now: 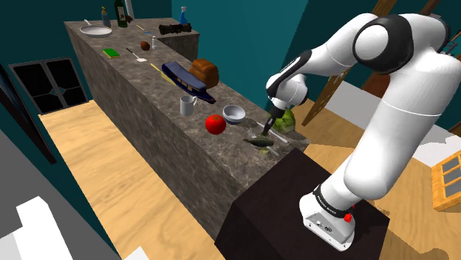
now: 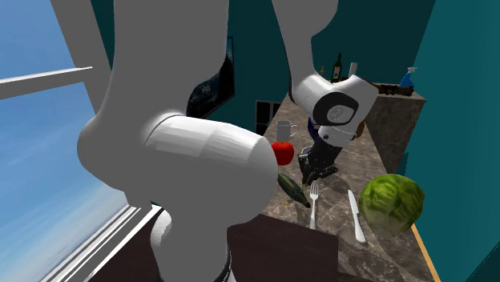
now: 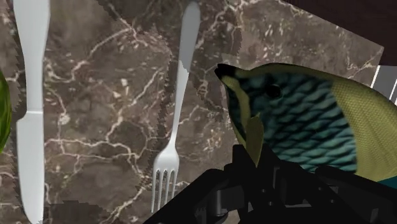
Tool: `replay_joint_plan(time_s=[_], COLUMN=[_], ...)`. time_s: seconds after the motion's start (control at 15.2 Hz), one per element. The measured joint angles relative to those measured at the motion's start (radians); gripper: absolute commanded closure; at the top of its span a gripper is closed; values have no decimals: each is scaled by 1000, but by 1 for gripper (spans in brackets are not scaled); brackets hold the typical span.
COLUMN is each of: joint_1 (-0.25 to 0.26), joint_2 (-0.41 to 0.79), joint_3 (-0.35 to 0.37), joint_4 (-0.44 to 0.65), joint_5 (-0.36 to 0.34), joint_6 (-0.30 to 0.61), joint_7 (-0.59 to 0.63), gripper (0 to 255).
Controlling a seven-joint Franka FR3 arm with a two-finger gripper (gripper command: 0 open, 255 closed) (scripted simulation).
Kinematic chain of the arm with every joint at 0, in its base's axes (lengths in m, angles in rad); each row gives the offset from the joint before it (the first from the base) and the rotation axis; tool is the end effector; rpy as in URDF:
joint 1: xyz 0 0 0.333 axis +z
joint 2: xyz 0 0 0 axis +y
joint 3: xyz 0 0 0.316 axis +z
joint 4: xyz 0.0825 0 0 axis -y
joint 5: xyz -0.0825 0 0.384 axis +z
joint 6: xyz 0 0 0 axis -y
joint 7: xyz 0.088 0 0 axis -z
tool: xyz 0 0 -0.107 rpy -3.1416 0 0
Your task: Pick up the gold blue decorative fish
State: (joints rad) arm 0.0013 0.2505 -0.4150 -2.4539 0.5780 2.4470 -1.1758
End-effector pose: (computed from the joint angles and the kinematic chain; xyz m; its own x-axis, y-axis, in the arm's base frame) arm 0.4148 -0.1915 0.1899 0.9634 0.2636 0.0496 0.2665 -0.9199 -0.2877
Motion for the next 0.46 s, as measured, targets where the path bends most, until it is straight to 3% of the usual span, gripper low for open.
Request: replay_joint_plan(time_s=[0.46], joint_1=[19], joint_2=[-103], joint_3=[-36], joint_4=[-17], joint_5=[-103], joint_6=[-58], joint_7=[86], gripper=[255])
